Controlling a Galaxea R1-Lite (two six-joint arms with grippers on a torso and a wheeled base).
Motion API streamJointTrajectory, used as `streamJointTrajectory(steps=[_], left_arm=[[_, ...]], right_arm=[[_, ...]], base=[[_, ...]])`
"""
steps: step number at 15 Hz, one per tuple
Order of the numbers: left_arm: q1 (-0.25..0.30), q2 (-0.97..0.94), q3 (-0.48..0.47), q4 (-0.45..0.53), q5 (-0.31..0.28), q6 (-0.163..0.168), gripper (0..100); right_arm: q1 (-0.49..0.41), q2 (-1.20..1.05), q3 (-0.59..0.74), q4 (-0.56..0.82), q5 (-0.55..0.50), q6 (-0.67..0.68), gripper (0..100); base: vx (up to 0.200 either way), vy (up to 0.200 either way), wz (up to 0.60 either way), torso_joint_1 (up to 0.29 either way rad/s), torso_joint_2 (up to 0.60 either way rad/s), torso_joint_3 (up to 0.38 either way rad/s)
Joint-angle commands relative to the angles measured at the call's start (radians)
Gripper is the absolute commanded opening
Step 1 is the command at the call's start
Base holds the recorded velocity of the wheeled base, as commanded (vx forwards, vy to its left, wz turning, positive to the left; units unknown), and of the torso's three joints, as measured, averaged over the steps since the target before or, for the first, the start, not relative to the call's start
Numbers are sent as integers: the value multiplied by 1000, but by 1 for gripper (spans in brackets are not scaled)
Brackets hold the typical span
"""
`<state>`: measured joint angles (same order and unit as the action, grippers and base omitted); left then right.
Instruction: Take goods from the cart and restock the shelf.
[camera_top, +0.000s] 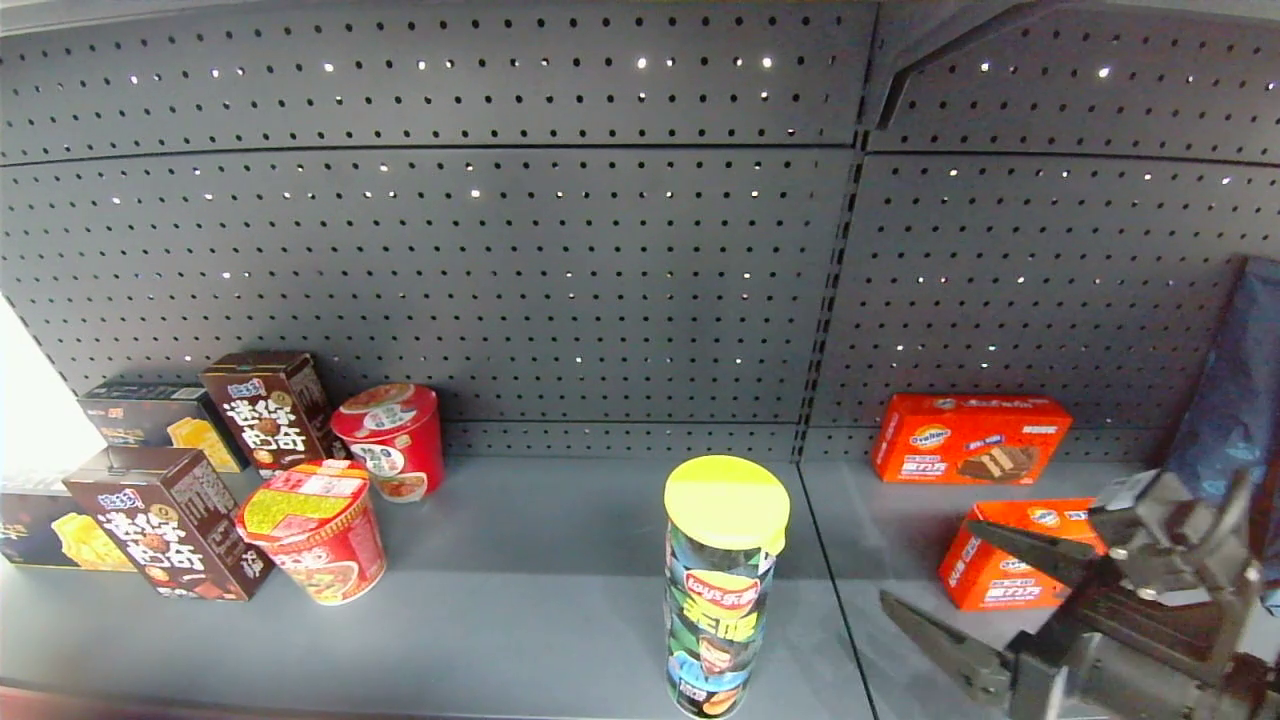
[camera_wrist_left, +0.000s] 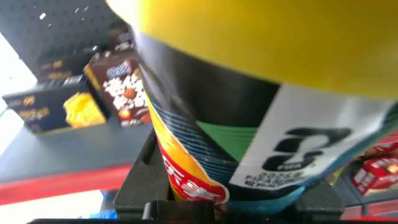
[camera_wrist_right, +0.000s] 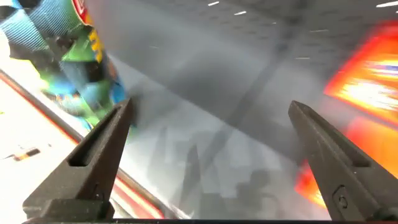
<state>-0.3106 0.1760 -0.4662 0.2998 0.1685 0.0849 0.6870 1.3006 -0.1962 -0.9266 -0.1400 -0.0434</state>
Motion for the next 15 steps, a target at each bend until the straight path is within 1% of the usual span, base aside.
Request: streamJointTrajectory(steps=[1,2,3,4,5,6,7,8,9,10,11,12,13,14,15], left_arm=[[-54,105,-57,-2,-7,6,0],[-76,142,-80,-2,-24,4,0],[-87,174,-92,-2,-29,1,0],[-97,211,-91,-10,-30,-5,0],[-120,252,-91,-42,-32,-4,0],[-166,320,-94,-88,-34,-7,0],[-220,369,-88,-130,-47,-25,0],[-266,425,-80,-162,-66,-40,0],[-289,468,-72,-188,-76,-39,0],[-298,531,-54,-266,-90,-39,0],[-292,597,-39,-352,-110,-43,0],[-291,666,-35,-418,-142,-50,0],[-291,728,-48,-462,-181,-70,0],[-288,787,-63,-490,-207,-100,0],[-286,832,-80,-511,-218,-131,0]], right_arm=[[-23,-534,7,390,-168,-41,100],[-47,-690,0,555,-207,-41,100],[-107,-816,-9,704,-217,-41,100],[-184,-916,-25,841,-214,-41,100],[-277,-1023,-51,986,-207,-42,100],[-322,-1104,-66,1072,-205,-38,100],[-337,-1158,-75,1120,-208,-36,100],[-353,-1198,-83,1163,-211,-36,100],[-365,-1224,-72,1178,-205,-36,100],[-382,-1281,-49,1195,-205,-38,100],[-376,-1301,-11,1180,-217,-36,100],[-376,-1301,1,1149,-217,-35,100],[-376,-1301,21,1108,-217,-36,100],[-376,-1301,67,1078,-219,-36,100],[-376,-1301,107,1043,-222,-39,100]], base=[[0,0,0,0,0,0],[0,0,0,0,0,0],[0,0,0,0,0,0],[0,0,0,0,0,0],[0,0,0,0,0,0],[0,0,0,0,0,0],[0,0,0,0,0,0],[0,0,0,0,0,0],[0,0,0,0,0,0],[0,0,0,0,0,0],[0,0,0,0,0,0],[0,0,0,0,0,0],[0,0,0,0,0,0],[0,0,0,0,0,0],[0,0,0,0,0,0]])
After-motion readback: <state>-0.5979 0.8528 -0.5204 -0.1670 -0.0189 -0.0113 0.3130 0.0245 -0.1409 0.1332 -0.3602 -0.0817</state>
